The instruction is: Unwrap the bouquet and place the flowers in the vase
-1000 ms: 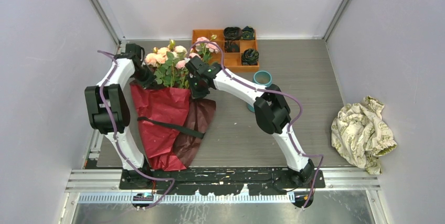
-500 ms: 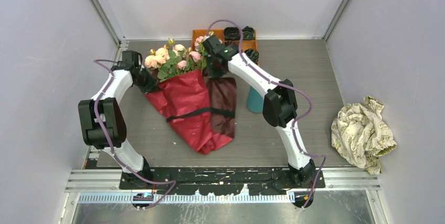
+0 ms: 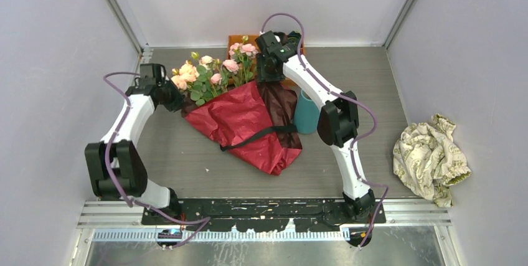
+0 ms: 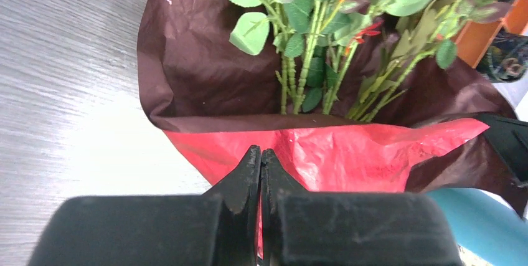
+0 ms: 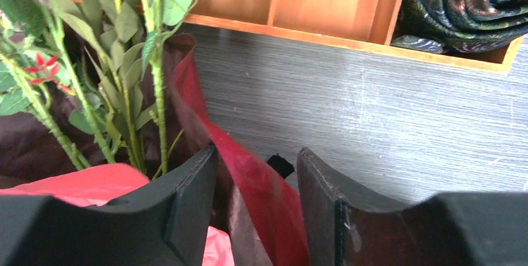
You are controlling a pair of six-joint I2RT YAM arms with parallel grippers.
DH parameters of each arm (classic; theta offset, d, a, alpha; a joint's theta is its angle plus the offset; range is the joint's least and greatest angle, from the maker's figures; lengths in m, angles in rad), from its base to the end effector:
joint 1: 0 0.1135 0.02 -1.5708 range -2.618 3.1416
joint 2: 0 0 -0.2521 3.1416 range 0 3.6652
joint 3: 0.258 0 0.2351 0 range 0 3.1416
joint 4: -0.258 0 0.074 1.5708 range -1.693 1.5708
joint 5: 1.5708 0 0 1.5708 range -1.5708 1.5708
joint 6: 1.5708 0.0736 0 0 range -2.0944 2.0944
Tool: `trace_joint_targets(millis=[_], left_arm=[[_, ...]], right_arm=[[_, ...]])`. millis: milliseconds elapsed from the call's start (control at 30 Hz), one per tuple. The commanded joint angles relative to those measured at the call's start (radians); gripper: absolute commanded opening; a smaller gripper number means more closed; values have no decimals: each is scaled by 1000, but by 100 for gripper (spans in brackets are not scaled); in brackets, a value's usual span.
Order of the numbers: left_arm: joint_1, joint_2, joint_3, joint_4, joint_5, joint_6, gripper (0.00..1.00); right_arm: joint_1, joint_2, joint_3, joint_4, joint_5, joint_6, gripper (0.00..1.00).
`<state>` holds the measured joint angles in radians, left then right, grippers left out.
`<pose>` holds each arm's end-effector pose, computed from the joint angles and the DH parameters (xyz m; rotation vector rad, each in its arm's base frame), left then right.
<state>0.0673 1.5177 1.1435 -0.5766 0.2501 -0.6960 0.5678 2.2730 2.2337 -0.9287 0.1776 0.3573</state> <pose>0.3251 0.0036 0.2197 -0.8615 2.4248 -0.5620 0.4246 0.2554 0.2363 -0.1955 2.5152 0.1489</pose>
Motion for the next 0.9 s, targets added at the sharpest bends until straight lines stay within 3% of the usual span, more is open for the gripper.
trace_joint_targets(millis=[0, 100, 200, 267, 433, 667, 867], left_arm=[[0, -147, 0, -36, -61, 24, 0], [-1, -223, 17, -110, -117, 37, 0], [0, -307, 35, -173, -173, 49, 0], [-1, -360, 45, -214, -217, 54, 0], [0, -449, 60, -275, -242, 65, 0], [0, -459, 55, -288, -230, 59, 0], [0, -458, 38, -292, -224, 57, 0]], right_arm=[[31, -162, -25, 84, 0, -22, 56], [48, -236, -66, 100, -10, -20, 62], [65, -340, -147, 135, -17, -12, 82], [74, -408, -225, 177, -48, -3, 87], [87, -512, -407, 232, -140, 22, 86], [95, -485, -621, 340, -260, 68, 81], [96, -368, -579, 350, -247, 60, 83]])
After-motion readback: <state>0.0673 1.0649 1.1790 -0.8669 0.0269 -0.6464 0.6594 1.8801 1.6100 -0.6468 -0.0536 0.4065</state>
